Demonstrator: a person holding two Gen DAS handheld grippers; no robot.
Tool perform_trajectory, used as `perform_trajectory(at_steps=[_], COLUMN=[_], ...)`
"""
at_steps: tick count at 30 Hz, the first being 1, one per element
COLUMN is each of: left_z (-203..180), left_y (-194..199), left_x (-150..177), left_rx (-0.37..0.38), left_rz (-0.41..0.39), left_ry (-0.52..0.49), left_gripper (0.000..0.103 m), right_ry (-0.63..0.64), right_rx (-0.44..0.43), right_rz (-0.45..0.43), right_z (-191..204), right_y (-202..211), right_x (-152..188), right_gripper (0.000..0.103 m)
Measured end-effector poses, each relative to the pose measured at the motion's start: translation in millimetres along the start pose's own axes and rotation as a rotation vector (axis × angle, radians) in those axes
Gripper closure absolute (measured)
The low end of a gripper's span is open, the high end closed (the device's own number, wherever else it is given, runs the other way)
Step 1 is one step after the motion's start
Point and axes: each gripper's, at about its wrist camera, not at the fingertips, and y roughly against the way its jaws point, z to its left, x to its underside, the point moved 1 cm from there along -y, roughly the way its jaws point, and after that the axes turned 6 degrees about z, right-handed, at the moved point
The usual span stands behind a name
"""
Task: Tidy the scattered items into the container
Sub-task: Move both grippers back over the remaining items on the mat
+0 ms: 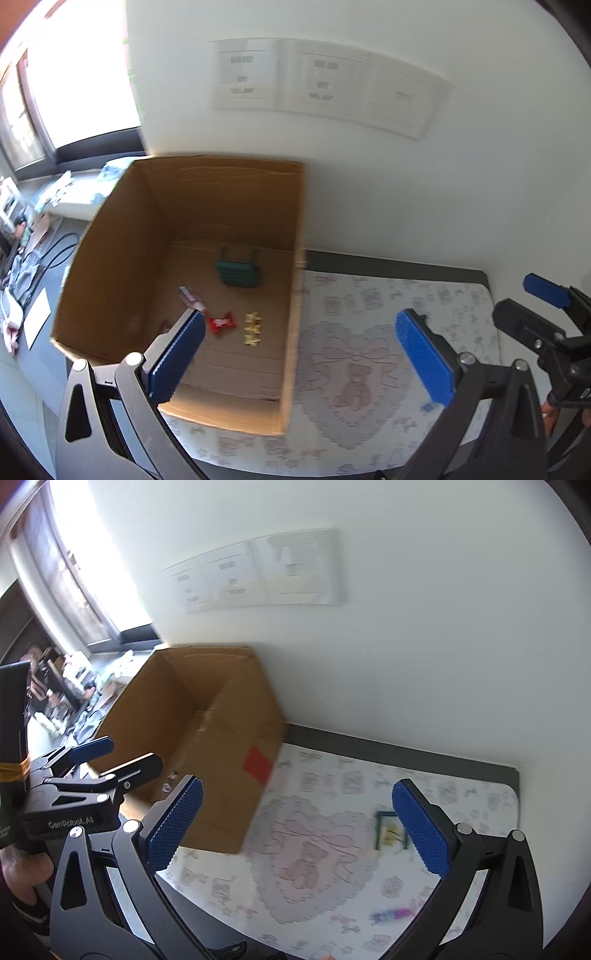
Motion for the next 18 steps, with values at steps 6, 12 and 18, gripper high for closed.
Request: perform_trajectory(at_steps=[6,12,18], left_z=[-45.7,-87.3,-120.9], left_y=[-6.1,-17.0,-30.4], left_x=[-4.1,-4.3,4.6], left_rx=[0.043,0.091,0.117], left_rz=[0.0,0.016,0.051], left_ry=[-0.067,-0.124,-0.171], left_gripper=[0.0,0.0,0.0], right_ry=[-0.062,-0.124,-0.182], right_rx=[0.048,0.096,0.132], right_rz=[-0.015,-0.024,-0.001], right_z=[-40.7,-82.6,-118.7], right_y=[17.7,34.7,40.0], right_x=[11.2,25.0,46.4], right_gripper=[0.0,0.0,0.0])
